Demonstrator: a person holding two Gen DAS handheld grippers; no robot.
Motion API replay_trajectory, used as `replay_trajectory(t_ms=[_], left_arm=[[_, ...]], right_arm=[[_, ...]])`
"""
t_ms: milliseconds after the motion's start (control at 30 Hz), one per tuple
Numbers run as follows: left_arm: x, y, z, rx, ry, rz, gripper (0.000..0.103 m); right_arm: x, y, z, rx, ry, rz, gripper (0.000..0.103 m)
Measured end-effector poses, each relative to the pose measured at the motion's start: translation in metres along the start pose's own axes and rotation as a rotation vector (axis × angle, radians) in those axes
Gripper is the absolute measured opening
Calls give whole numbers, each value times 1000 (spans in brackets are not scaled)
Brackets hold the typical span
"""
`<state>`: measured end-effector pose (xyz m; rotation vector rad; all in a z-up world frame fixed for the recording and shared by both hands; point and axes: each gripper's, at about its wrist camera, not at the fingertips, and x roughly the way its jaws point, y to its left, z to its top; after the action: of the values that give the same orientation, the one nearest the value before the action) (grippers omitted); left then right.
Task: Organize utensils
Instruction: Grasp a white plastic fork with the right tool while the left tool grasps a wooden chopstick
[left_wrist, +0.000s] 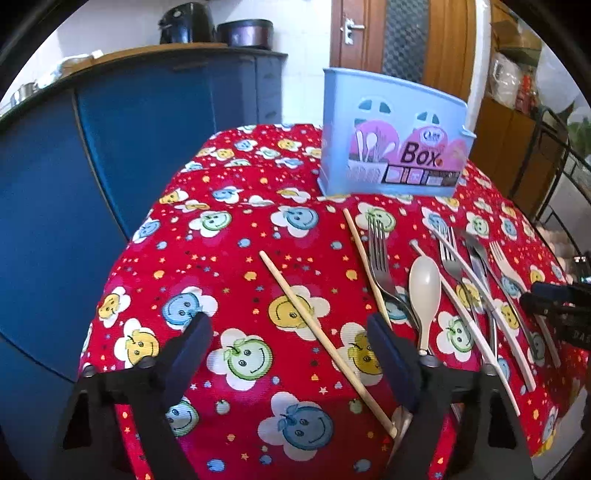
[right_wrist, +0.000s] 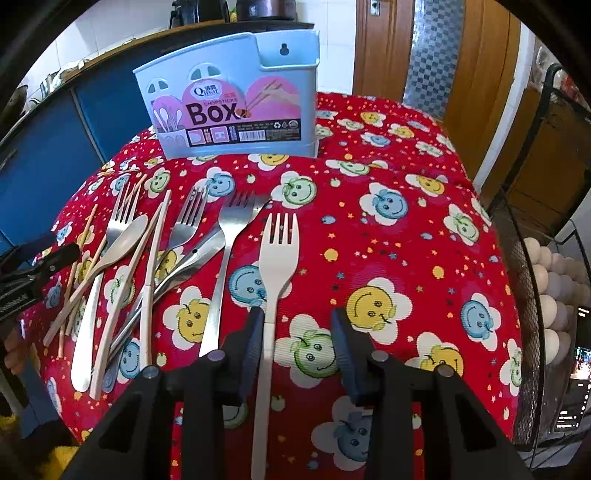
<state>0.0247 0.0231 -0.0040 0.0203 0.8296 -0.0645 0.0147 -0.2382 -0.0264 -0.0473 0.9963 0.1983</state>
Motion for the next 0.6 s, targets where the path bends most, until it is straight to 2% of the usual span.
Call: replay_trajectory(t_ms=[133, 200, 300, 600], left_arm=[[8, -4, 5, 20, 62, -11, 59], [16, -6, 9, 27, 123, -29, 47], [22, -8, 15, 40, 175, -45, 45], [37, -4, 31, 56, 302, -90, 44]], right_arm=[[2, -5, 6, 8, 40, 25, 34], [3, -7, 10, 5, 69, 35, 30], [5, -12, 16, 8, 117, 50, 24], [14, -4, 31, -64, 224, 30, 22]])
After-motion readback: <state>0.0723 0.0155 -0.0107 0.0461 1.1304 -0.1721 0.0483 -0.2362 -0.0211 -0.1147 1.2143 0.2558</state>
